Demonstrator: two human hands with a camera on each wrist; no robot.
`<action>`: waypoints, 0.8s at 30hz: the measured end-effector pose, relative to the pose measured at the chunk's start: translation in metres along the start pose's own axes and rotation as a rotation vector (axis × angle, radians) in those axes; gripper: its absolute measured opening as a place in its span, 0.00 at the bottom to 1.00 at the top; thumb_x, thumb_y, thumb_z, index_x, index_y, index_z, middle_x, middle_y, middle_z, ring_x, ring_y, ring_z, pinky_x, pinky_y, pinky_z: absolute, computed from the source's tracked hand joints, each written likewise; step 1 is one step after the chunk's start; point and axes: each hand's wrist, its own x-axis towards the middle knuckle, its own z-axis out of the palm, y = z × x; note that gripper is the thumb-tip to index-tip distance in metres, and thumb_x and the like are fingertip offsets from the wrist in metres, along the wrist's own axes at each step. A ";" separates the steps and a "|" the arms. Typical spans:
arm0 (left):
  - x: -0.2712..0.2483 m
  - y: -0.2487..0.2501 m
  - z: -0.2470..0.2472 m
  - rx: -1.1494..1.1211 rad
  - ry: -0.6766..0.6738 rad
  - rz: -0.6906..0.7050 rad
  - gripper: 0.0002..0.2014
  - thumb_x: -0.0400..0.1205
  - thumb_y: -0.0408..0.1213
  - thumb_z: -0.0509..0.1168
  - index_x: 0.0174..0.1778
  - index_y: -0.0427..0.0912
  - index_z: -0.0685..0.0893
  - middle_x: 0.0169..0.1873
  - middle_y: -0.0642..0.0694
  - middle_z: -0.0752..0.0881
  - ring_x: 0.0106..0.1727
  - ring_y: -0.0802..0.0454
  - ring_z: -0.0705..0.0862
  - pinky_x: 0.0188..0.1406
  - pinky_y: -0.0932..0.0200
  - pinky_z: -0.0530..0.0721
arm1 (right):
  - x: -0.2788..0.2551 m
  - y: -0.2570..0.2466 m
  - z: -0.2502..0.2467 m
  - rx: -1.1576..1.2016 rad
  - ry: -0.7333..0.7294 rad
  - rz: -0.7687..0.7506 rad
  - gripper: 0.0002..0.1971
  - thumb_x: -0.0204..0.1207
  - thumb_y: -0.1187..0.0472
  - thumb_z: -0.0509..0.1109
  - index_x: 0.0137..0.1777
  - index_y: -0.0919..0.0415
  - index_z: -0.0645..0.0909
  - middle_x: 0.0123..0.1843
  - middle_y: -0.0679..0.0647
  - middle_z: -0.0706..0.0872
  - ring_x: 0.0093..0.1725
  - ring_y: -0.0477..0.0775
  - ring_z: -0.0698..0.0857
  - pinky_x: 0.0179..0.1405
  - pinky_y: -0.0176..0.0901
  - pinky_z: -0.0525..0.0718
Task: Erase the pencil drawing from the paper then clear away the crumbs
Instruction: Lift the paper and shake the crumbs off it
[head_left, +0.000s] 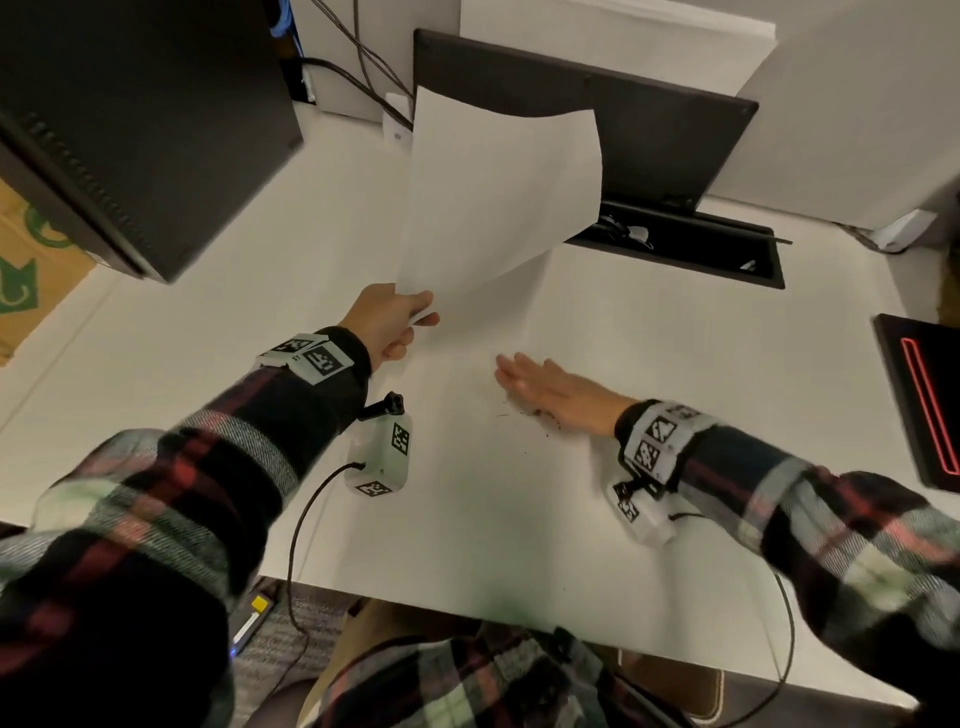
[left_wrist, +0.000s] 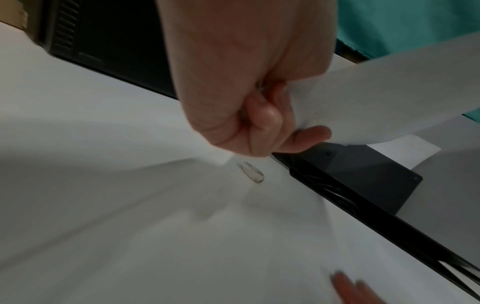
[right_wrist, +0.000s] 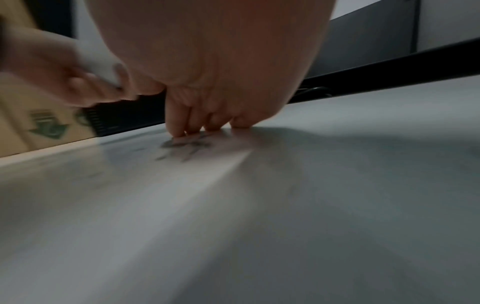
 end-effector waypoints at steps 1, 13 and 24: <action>0.000 -0.001 0.001 0.007 -0.004 -0.002 0.04 0.84 0.36 0.60 0.50 0.40 0.77 0.31 0.48 0.82 0.19 0.58 0.61 0.12 0.70 0.58 | -0.007 -0.005 0.011 0.031 -0.032 -0.030 0.25 0.86 0.51 0.38 0.82 0.52 0.49 0.84 0.43 0.45 0.81 0.41 0.42 0.78 0.37 0.35; -0.002 -0.005 0.011 0.075 -0.052 0.002 0.05 0.84 0.35 0.61 0.43 0.42 0.73 0.33 0.47 0.82 0.23 0.55 0.60 0.12 0.70 0.58 | -0.044 0.005 -0.010 0.247 0.192 0.269 0.30 0.85 0.44 0.36 0.83 0.56 0.37 0.84 0.49 0.37 0.83 0.49 0.39 0.78 0.44 0.39; -0.006 -0.008 0.009 0.079 -0.066 0.011 0.03 0.84 0.35 0.61 0.45 0.41 0.75 0.32 0.48 0.83 0.21 0.57 0.61 0.12 0.69 0.58 | -0.073 -0.015 0.027 0.643 0.452 0.180 0.28 0.84 0.45 0.38 0.83 0.52 0.49 0.80 0.38 0.52 0.76 0.36 0.52 0.71 0.28 0.47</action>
